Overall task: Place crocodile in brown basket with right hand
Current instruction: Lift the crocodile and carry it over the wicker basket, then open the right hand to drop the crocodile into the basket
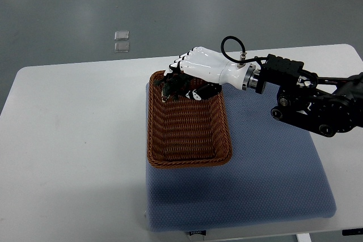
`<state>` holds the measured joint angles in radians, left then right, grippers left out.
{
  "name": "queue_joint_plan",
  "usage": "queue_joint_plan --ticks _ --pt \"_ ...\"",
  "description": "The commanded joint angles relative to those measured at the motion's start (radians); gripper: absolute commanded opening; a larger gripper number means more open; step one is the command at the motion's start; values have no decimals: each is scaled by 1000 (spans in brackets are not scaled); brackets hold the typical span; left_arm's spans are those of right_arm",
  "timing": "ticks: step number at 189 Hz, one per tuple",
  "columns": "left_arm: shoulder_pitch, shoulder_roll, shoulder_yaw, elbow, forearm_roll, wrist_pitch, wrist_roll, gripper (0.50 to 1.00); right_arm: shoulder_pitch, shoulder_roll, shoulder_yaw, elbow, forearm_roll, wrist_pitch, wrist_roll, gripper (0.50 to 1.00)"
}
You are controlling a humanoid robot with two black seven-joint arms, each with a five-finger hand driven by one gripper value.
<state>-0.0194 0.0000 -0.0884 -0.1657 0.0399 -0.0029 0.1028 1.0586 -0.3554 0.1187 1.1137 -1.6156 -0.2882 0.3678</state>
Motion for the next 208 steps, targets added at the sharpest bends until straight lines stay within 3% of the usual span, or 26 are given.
queue_joint_plan --ticks 1,15,68,69,73,121,165,208 --pt "-1 0 1 0 0 0 0 1000 -23 13 -4 2 -1 6 0 549" --pt "-1 0 1 0 0 0 0 1000 -32 16 -17 -9 -3 12 0 603" --pt "-1 0 -1 0 0 0 0 1000 -77 24 -42 -51 -32 37 -1 686" --pt "-1 0 -1 0 0 0 0 1000 -78 24 -40 -60 -41 37 -1 725" --pt "-1 0 -1 0 0 0 0 1000 -78 24 -40 -63 -44 37 -1 746" --pt "-1 0 -1 0 0 0 0 1000 -80 18 -34 -64 -46 37 -1 901" --pt "-1 0 -1 0 0 0 0 1000 -95 3 4 -77 -40 27 -3 915" --pt "-1 0 -1 0 0 0 0 1000 -195 -37 249 -78 -30 38 -12 915"
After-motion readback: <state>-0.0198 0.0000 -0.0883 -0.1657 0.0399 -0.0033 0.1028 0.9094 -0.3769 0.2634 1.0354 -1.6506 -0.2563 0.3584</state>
